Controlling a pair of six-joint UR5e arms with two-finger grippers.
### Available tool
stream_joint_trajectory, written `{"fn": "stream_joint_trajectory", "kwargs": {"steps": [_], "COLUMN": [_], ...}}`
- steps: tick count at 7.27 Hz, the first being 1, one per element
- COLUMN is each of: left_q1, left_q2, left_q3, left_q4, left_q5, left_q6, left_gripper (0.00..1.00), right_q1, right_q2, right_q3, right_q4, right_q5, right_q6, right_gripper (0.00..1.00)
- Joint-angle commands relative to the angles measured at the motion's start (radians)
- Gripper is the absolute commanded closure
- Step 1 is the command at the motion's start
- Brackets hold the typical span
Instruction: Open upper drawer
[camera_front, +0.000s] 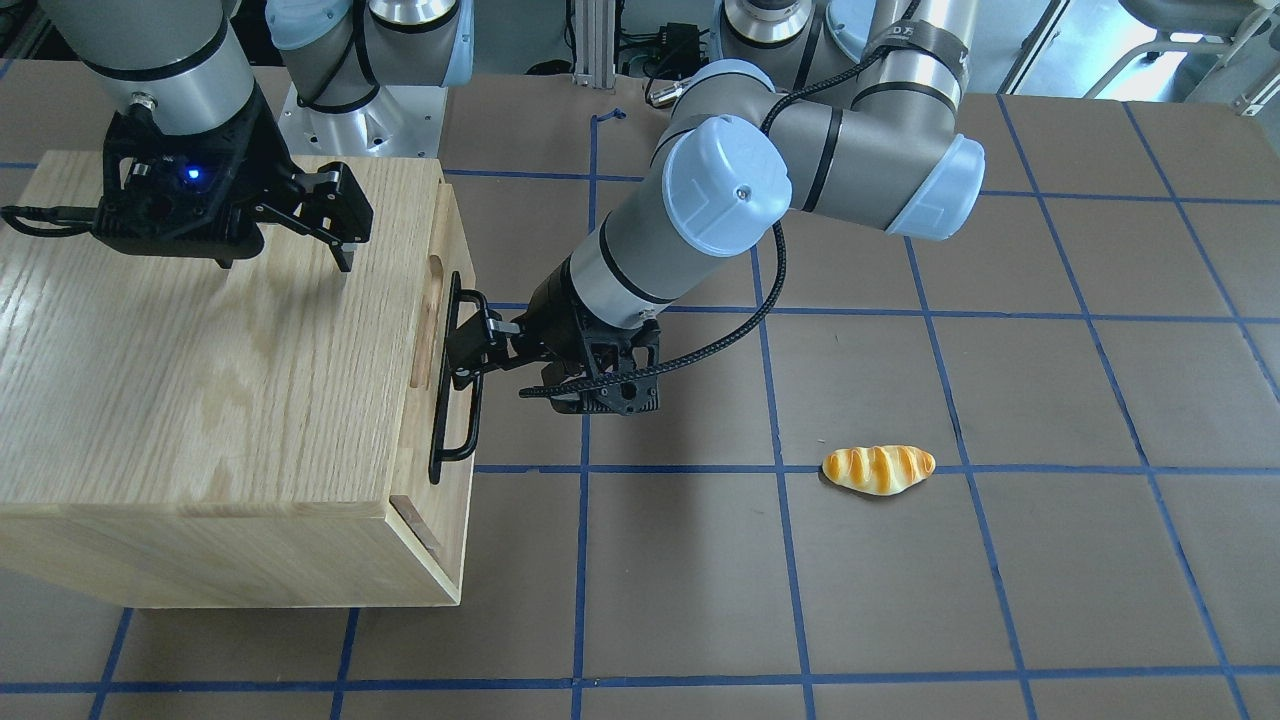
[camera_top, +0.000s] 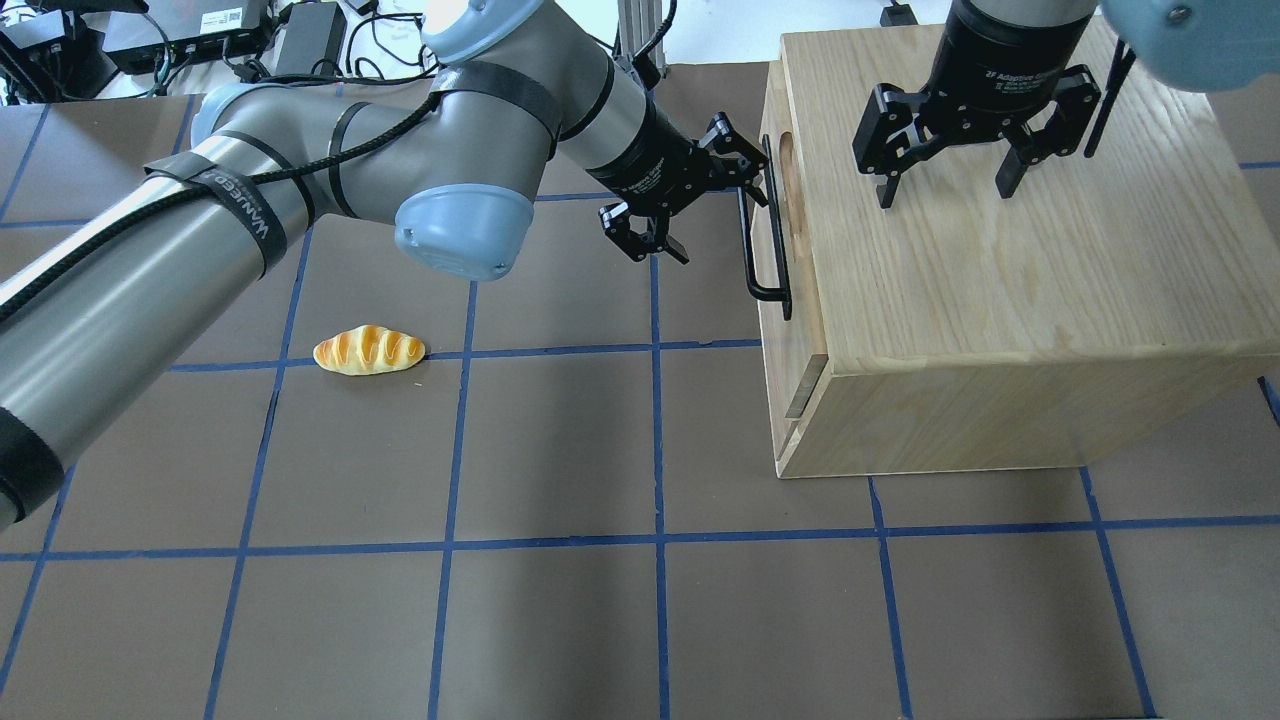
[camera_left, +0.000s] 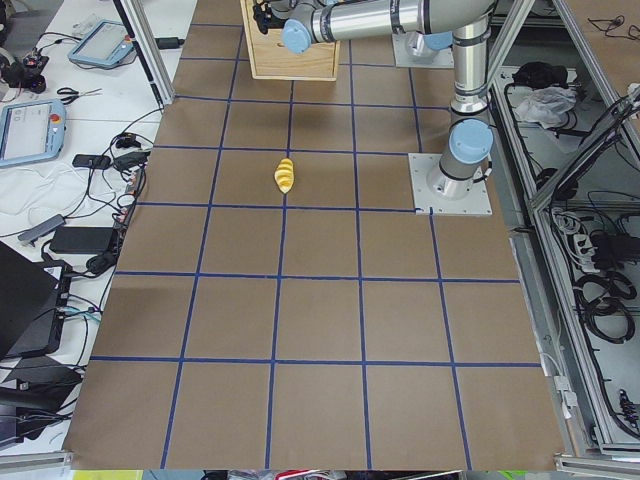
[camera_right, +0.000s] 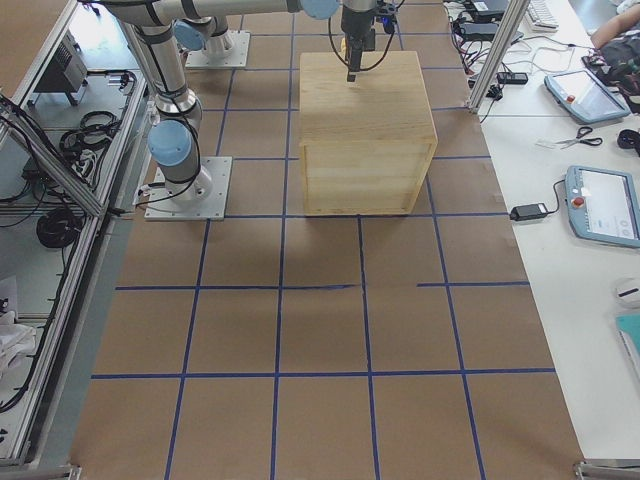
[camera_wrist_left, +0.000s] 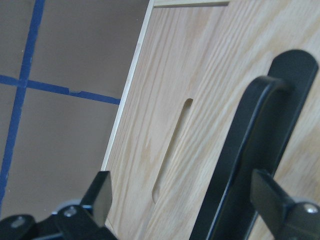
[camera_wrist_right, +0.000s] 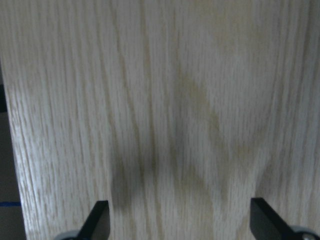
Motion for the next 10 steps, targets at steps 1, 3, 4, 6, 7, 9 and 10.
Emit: {"fn": "stream_joint_trajectory", "kwargs": {"steps": [1,3,4,6,7,9,10], "left_q1": [-0.001,-0.001,-0.001,-0.001,-0.001,-0.001,0.001], "left_q2": [0.001,0.001,0.003,0.004,0.006,0.004,0.004], "left_q3": [-0.003,-0.006,-0.005,-0.008,-0.008,-0.009,-0.009], "left_q4": [-0.003,-0.009,-0.009,-0.015,-0.015,-0.017,-0.017], "left_q5": [0.003,0.009,0.009,0.011,0.014,0.014,0.017], "left_q6": [0.078,0.117,0.124,0.161,0.189,0.192,0.209], "left_gripper": [0.00,0.00,0.00,0.00,0.00,0.00,0.00], "right_q1": [0.000,0.000,0.000,0.000,-0.001,0.000,0.000], "right_q2": [0.000,0.000,0.000,0.000,0.000,0.000,0.000], "right_q3": [0.000,0.000,0.001,0.000,0.000,0.000,0.000], "right_q4": [0.000,0.000,0.000,0.000,0.000,0.000,0.000], "right_q5": [0.000,0.000,0.000,0.000,0.000,0.000,0.000], "right_q6": [-0.001,-0.001,0.001,0.001,-0.001,0.001,-0.001], "right_gripper": [0.00,0.00,0.00,0.00,0.00,0.00,0.00]}}
